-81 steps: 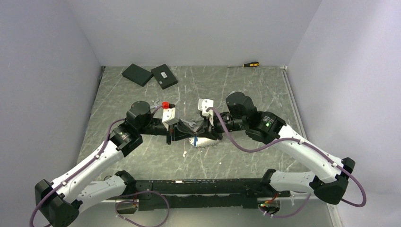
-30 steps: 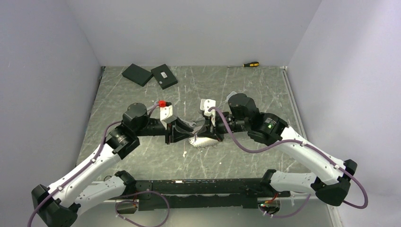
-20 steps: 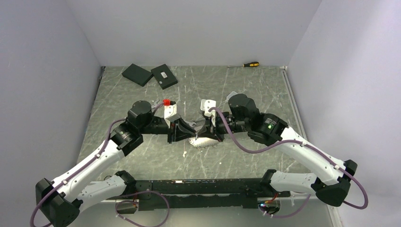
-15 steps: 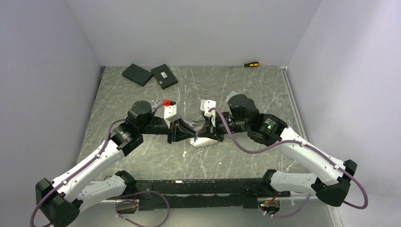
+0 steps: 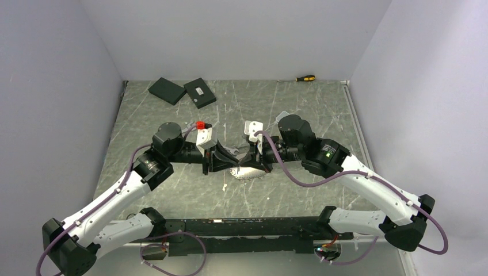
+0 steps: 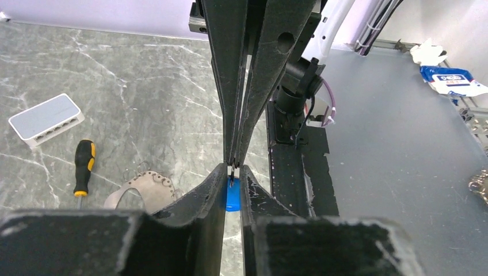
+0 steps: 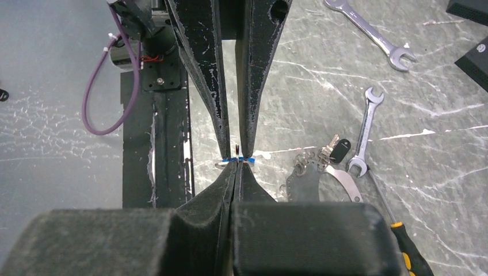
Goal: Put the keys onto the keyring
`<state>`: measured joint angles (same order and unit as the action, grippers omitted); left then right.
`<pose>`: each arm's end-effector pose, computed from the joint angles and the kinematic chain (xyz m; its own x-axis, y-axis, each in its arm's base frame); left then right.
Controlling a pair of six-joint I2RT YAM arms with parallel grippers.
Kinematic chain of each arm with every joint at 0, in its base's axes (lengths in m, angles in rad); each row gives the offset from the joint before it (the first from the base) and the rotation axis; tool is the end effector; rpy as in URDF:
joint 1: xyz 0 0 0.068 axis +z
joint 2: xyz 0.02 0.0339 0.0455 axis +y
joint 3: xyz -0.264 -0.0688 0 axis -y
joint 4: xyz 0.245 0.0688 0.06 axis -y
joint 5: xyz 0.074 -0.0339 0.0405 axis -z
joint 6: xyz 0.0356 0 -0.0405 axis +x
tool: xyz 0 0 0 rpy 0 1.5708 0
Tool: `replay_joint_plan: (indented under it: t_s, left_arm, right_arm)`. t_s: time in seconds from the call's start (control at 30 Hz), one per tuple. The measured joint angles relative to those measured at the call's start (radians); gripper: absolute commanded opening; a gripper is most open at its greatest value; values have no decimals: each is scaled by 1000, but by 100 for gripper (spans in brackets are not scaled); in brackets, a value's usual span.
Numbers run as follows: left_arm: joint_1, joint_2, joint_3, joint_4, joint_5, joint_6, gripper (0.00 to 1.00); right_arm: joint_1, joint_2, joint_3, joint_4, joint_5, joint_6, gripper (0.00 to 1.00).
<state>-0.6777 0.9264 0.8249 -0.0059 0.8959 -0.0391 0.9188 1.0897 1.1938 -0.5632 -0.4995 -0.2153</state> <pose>0.1438 -0.1514 0.3491 -0.1224 0.0672 -0.9902 0.9925 0.0026 -0.1225 0.1258 0.1929 0.3860 -0.0579 -0.3850 -0.9211 -0.9936 0.1117 0.0158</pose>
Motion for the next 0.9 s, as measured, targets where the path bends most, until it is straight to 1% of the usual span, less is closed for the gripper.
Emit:
replay_joint_plan:
  t_s: [0.07, 0.13, 0.2, 0.27, 0.3, 0.47, 0.7, 0.77, 0.9]
  left_arm:
    - [0, 0, 0, -2, 0, 1, 28]
    - [0, 0, 0, -4, -3, 2, 28]
    - [0, -2, 0, -15, -5, 2, 25]
    - [0, -6, 0, -29, -11, 4, 18]
    - [0, -7, 0, -34, -12, 6, 17]
    - [0, -8, 0, -41, -25, 10, 20]
    - [0, -8, 0, -40, -25, 9, 20]
    - [0, -8, 0, -39, -24, 8, 19]
    - [0, -8, 0, -23, -25, 0, 12]
  right_arm:
    - [0, 0, 0, 2, 0, 0, 0]
    - [0, -2, 0, 4, 0, 2, 0]
    - [0, -6, 0, 4, 0, 2, 0]
    - [0, -9, 0, 5, 0, 3, 0]
    - [0, -10, 0, 5, 0, 3, 0]
    - [0, -11, 0, 5, 0, 4, 0]
    - [0, -11, 0, 5, 0, 7, 0]
    - [0, -11, 0, 6, 0, 7, 0]
    - [0, -11, 0, 9, -1, 7, 0]
